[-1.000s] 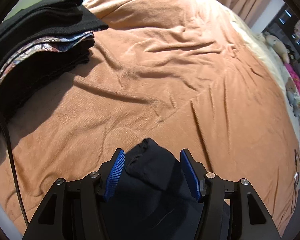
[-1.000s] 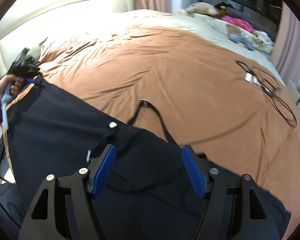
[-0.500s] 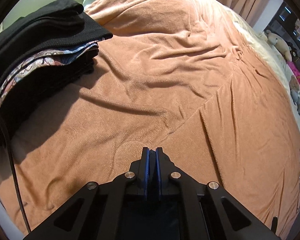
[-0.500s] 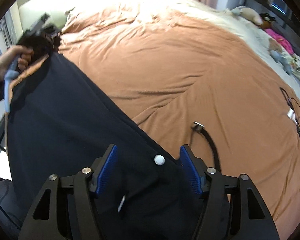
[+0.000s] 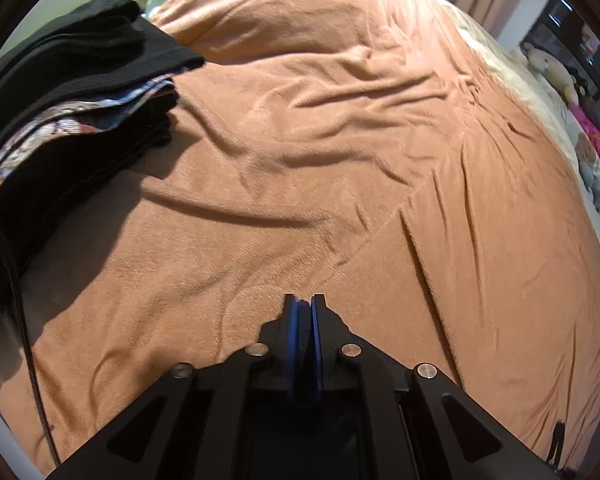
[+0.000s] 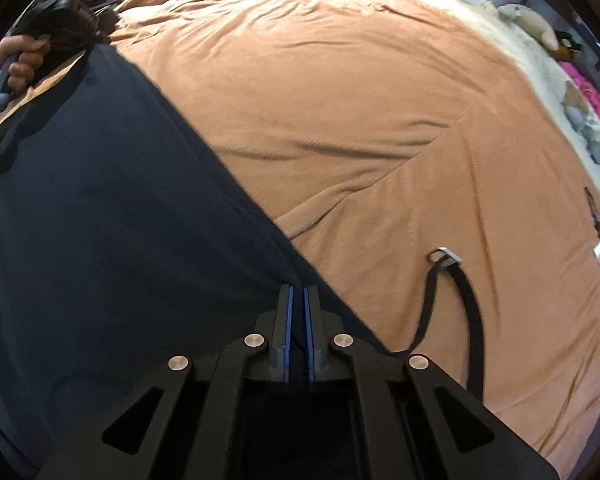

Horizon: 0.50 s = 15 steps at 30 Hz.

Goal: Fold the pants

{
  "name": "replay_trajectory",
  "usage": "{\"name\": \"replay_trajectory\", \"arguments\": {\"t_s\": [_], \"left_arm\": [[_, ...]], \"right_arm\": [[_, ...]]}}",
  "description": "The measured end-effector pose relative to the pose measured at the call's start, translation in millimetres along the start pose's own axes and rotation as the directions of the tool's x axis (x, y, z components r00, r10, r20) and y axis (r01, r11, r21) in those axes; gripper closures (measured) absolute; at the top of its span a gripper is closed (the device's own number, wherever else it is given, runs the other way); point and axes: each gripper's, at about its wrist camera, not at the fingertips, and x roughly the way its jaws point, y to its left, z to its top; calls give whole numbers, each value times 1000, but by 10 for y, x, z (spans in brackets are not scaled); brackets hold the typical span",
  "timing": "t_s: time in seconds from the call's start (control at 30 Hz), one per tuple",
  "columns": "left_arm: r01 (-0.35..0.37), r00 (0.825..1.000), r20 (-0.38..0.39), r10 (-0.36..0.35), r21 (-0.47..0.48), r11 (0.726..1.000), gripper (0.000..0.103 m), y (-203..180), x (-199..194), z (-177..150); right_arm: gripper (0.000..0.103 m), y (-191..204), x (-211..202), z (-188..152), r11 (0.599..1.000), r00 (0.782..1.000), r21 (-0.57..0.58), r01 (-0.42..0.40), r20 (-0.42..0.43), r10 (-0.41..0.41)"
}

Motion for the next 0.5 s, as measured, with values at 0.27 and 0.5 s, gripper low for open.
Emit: {"name": "replay_trajectory", "arguments": {"t_s": [0.27,0.5], "left_arm": [[63,998,8,-63,32,997,53,78,-219,-92],[102,994,22,-104,53,993,48,289,-547,-241]], "right_arm": [[98,59,60,19,995,1000,98,21,-12,-19],[51,50,-430,-167,978,995,204,-44,100,24]]}}
